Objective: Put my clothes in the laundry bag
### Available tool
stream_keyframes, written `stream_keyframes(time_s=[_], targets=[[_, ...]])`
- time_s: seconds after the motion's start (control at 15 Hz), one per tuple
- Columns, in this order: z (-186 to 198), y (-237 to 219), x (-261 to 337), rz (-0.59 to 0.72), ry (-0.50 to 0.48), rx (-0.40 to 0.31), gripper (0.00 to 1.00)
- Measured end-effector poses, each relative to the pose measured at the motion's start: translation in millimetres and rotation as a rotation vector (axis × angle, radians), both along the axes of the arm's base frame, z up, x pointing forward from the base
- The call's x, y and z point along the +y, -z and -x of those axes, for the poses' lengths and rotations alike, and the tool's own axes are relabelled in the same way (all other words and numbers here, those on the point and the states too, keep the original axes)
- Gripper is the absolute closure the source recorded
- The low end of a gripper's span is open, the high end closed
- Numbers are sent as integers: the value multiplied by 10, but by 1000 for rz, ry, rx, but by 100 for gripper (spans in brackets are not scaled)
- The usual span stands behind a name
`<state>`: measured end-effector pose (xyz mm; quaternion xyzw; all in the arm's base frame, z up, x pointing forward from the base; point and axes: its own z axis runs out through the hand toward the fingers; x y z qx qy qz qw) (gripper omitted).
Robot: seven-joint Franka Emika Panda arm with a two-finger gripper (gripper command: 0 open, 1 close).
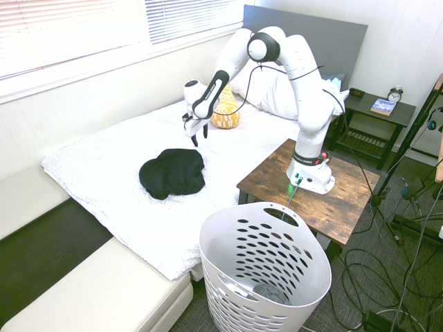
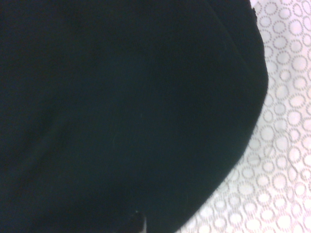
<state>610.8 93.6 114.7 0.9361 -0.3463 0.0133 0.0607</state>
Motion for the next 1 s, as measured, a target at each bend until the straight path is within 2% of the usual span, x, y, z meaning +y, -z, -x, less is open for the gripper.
stream_keyframes(time_s=[0.2,0.33,0.4,0.53,1.0], targets=[[-279,712,-198,21,55,12,0],[-312,1194,-352,29,83,31,0],[-310,1388,-410,24,96,38,100],[-342,1584,-449,-15,115,35,100],[-482,1449,-398,-139,152,14,100]])
